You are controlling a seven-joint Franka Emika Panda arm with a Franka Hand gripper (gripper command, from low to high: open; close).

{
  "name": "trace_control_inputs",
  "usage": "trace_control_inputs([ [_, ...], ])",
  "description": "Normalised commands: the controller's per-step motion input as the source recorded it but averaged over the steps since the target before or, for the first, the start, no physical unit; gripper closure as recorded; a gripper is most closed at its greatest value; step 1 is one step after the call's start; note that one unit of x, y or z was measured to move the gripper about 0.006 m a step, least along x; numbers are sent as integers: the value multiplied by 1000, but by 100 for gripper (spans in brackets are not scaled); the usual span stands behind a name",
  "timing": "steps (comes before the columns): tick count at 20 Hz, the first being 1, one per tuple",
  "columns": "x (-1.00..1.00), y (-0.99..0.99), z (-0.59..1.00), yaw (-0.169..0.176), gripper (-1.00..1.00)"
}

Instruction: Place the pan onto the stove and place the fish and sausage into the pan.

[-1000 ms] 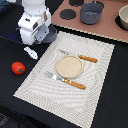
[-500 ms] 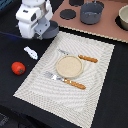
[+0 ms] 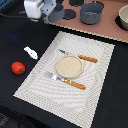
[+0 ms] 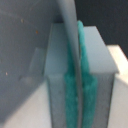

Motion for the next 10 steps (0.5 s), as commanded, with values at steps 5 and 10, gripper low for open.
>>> trace_control_inputs([
  [5,503,710,0,-28,100],
  [10,373,738,-69,-28,100],
])
